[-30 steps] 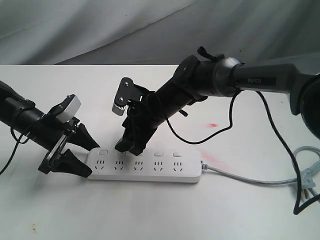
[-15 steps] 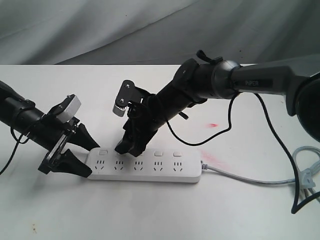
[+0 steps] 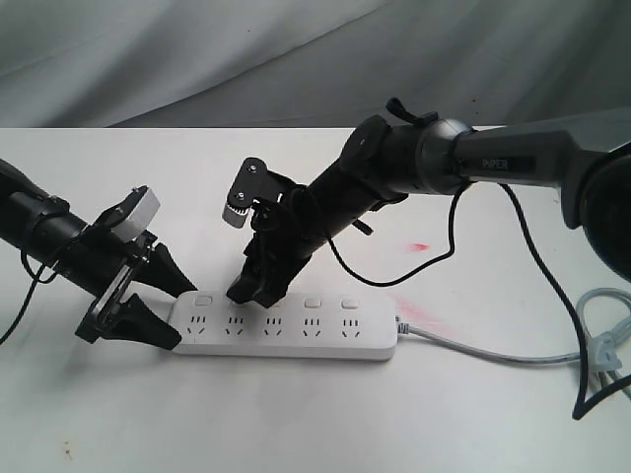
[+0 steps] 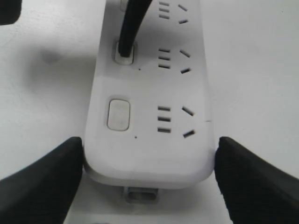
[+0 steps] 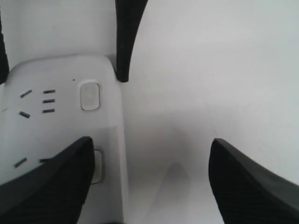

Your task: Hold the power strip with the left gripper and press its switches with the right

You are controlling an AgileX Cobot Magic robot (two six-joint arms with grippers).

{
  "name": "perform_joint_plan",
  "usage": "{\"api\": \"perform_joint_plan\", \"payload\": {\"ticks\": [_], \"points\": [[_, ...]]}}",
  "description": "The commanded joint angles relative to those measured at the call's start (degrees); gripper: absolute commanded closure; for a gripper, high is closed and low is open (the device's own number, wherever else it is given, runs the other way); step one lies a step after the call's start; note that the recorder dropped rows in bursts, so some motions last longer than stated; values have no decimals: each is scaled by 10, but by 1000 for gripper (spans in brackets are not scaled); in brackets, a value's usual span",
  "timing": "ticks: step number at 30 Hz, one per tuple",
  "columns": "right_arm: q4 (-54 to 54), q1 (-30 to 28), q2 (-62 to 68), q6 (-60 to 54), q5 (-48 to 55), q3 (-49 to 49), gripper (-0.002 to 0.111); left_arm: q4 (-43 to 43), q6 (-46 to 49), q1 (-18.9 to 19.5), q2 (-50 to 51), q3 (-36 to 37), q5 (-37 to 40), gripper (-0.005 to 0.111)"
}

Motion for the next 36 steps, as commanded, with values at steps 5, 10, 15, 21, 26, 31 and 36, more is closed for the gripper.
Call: {"api": "perform_joint_plan", "payload": {"ticks": [5,10,15,21,26,31,36], "points": [[-65,1,19,0,-6,6,44,-2,3,-2,-2,-4,-7,63],[-76,1,19,4,-6,6,44,-2,3,-2,-2,-4,-7,63],[-77,1,19,4,-24,22,44,-2,3,-2,-2,-4,-7,63],[-71,1,18,3,-33,36,44,-2,3,-2,-2,-4,-7,63],[-20,1,-27,-17,-25,36,44,-2,3,-2,-2,-4,-7,63],[6,-18,-102,-36,1,36,44,-2,3,-2,-2,-4,-7,63],[28,-59,-108,-58,41,60,44,-2,3,-2,-2,-4,-7,63]]}}
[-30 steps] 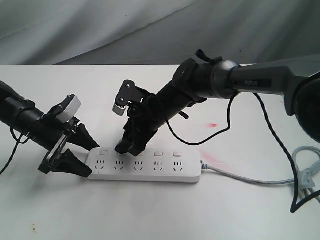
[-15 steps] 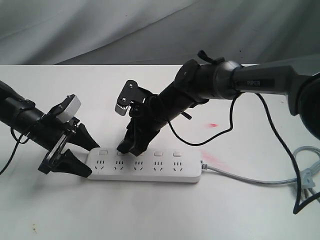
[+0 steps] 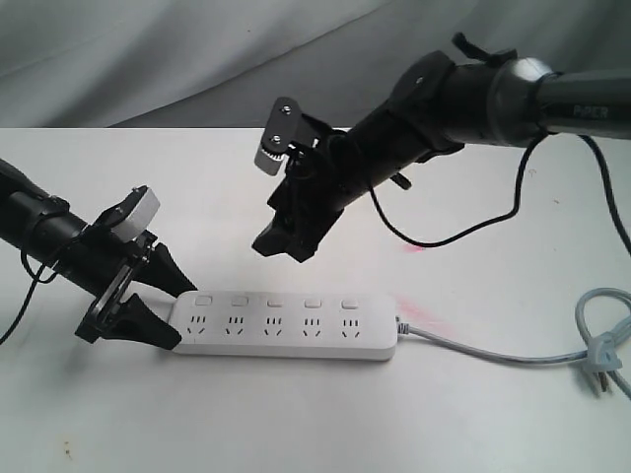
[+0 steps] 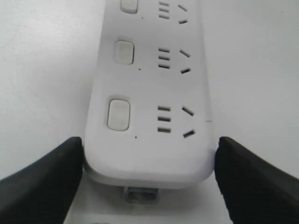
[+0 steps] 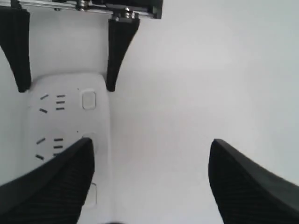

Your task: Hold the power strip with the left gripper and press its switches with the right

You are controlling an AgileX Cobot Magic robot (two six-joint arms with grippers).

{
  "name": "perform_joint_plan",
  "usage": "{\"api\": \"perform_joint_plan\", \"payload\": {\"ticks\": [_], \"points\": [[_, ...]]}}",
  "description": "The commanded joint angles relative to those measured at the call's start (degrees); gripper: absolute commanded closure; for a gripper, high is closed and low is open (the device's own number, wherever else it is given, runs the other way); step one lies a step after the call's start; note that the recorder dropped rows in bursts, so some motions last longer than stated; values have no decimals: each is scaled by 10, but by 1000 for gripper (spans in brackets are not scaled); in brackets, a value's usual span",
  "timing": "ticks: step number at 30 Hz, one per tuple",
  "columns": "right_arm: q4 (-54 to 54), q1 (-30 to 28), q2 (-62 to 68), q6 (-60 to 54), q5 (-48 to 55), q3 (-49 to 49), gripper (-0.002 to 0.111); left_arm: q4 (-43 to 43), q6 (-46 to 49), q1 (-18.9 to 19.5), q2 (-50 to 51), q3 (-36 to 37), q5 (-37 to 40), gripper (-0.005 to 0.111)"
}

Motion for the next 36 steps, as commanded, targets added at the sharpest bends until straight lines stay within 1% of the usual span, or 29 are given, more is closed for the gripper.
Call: {"api": "perform_joint_plan", "payload": {"ticks": [1,6,16,27,36], "points": [[25,-16,-4,-35,14,30,44,-2,3,-2,-2,-4,-7,63],[38,-2,-4,-53,-24,48,44,-2,3,-2,-2,-4,-7,63],[34,-2,42,-47,-24,48,44,-2,3,-2,-2,-4,-7,63],[29,-2,43,-47,-25,48,44,-2,3,-2,-2,-4,-7,63],[-10,-2,43,-35,-31,48,44,-2,3,-2,-2,-4,-7,63]]}}
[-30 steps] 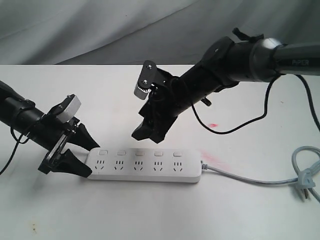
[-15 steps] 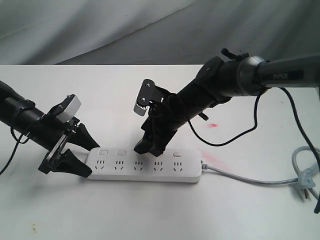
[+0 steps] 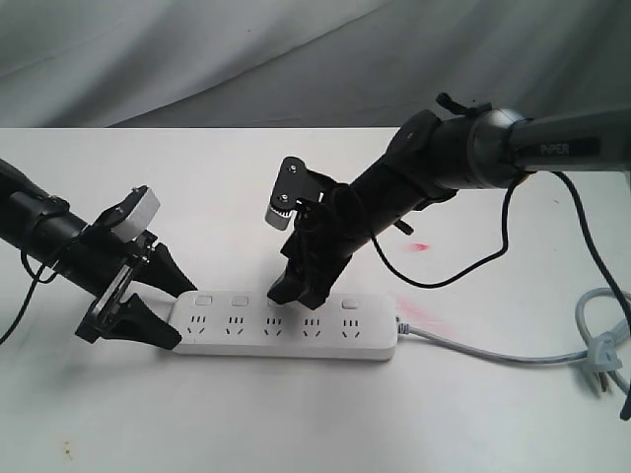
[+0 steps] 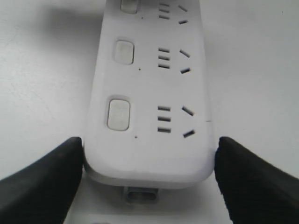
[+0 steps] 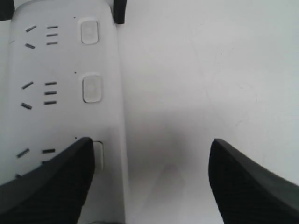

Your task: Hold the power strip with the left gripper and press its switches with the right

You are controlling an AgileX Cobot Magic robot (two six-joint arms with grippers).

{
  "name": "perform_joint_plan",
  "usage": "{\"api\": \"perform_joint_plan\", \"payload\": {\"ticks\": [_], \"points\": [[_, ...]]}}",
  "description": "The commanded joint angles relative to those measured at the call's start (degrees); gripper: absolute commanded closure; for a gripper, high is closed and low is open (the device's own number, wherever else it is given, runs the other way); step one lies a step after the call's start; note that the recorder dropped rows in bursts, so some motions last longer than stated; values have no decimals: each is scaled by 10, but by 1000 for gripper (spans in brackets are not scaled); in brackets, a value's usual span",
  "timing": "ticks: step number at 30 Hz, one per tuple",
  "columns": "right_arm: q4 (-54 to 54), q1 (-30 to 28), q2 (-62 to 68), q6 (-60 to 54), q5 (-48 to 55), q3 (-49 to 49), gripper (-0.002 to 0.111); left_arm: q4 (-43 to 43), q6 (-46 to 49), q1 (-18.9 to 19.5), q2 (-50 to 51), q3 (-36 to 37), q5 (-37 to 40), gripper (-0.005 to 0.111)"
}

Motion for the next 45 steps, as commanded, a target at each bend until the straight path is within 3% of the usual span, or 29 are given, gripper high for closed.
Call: {"api": "perform_joint_plan", "payload": {"ticks": [1,28,45], "points": [[-17,0,-1,4,-4,0,44,-2,3,-2,-2,-4,-7,63],[-2,18,17,2,-31,0,44,-2,3,-2,-2,-4,-7,63],[-72,12,22,45,-25,0,44,-2,3,-2,-2,-4,-7,63]]}}
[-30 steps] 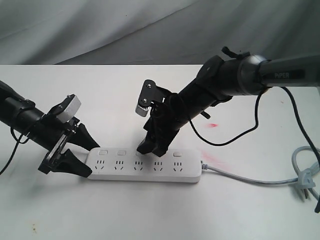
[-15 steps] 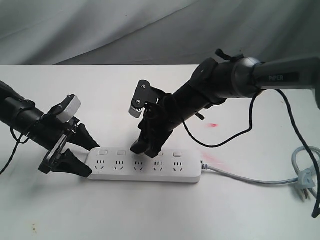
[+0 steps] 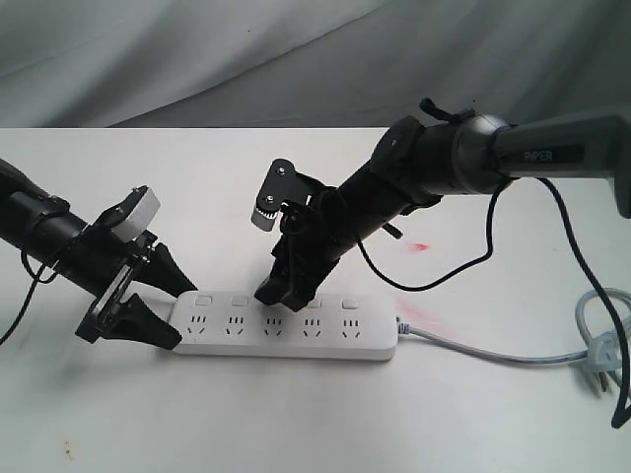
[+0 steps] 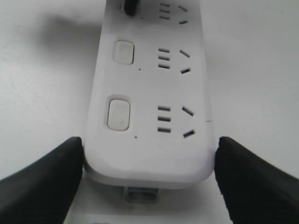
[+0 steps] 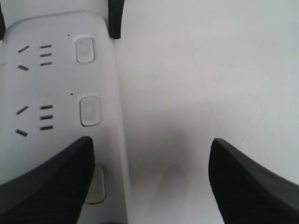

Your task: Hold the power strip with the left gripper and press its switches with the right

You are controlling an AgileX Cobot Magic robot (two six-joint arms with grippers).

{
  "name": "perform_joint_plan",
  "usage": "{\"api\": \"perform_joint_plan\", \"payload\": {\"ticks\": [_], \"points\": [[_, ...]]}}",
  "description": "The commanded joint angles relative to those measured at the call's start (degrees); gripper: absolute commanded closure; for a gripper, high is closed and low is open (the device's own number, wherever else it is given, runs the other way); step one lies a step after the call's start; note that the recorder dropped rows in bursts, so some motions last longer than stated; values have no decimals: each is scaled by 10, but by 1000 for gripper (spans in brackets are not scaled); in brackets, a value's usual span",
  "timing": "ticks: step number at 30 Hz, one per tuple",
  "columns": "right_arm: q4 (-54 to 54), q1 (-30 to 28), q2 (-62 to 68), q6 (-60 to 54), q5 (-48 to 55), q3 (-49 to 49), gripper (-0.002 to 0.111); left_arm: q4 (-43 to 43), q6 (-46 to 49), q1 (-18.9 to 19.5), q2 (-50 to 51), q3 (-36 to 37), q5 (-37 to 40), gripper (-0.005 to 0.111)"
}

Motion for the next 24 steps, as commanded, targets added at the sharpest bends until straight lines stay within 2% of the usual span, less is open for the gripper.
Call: {"api": "perform_joint_plan", "payload": {"ticks": [1,9,24], "points": [[-59,-7,12,-3,0,7,44,-2,3,-2,-2,-4,-7,63],[-76,-21,18,-1,4,7,44,-2,3,-2,-2,-4,-7,63],[-71,-4,30,-3,0,20,44,-2,3,-2,-2,-4,-7,63]]}}
